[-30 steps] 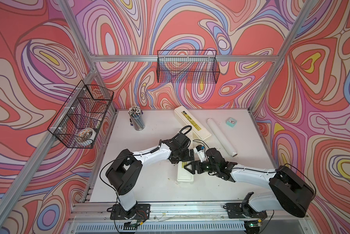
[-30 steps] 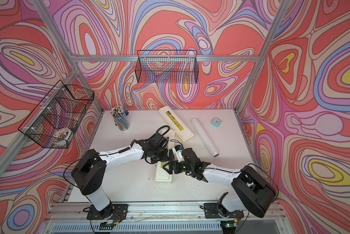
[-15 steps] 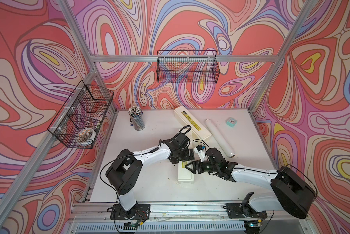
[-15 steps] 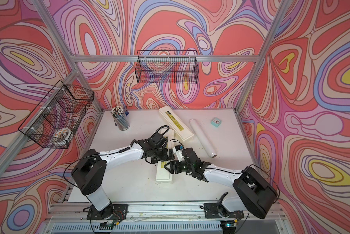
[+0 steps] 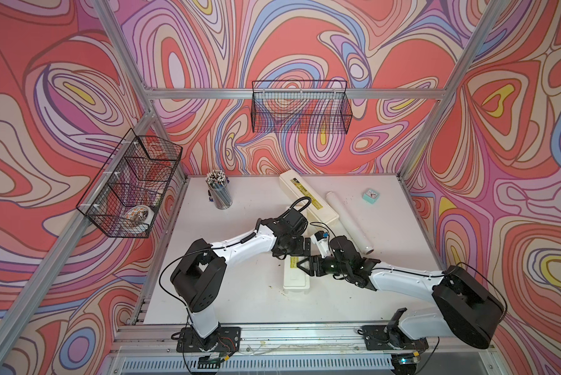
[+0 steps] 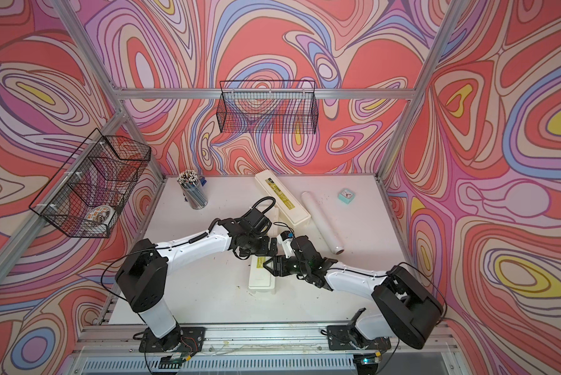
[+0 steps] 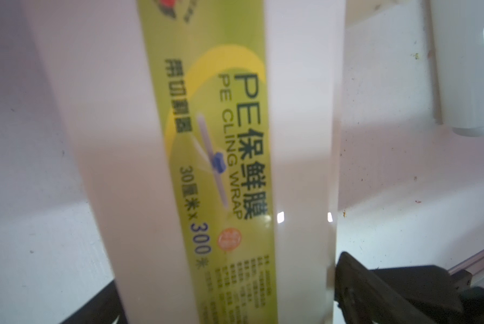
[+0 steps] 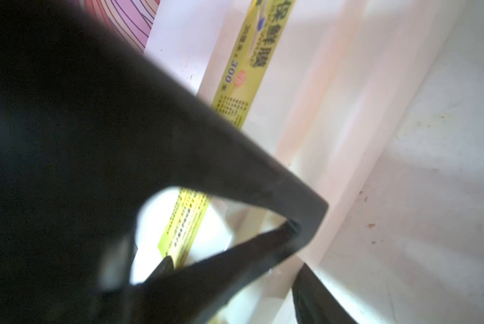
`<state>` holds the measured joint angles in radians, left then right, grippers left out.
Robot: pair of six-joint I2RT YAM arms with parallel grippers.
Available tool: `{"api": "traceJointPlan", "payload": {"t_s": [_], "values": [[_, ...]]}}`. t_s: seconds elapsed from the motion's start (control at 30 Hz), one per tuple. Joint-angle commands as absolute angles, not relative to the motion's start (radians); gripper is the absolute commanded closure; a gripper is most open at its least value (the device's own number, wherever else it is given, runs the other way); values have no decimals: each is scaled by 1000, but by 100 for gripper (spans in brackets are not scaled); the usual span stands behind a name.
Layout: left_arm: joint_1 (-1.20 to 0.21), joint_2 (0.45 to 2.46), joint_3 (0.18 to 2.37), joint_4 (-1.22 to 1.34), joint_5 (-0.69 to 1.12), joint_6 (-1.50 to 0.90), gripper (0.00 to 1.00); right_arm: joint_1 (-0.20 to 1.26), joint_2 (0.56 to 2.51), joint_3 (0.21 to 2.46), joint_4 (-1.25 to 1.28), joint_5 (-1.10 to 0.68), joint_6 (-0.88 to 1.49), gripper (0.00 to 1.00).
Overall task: Put plastic wrap rolls into dispensers
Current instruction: Close the lid on the plastic wrap cutting box.
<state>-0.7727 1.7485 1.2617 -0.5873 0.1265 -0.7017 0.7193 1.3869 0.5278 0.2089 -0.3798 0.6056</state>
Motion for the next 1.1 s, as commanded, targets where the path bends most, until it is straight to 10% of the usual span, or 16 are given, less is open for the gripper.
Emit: {"api": "traceJointPlan", "payload": {"t_s": [0.0, 1.07], "values": [[-782, 1731, 1289, -580, 98, -656, 0, 732, 1461, 454, 62, -343, 585, 41], [-744, 1688, 1354, -615, -14, -483, 0, 731, 1541, 422, 43, -355, 701, 52]]}}
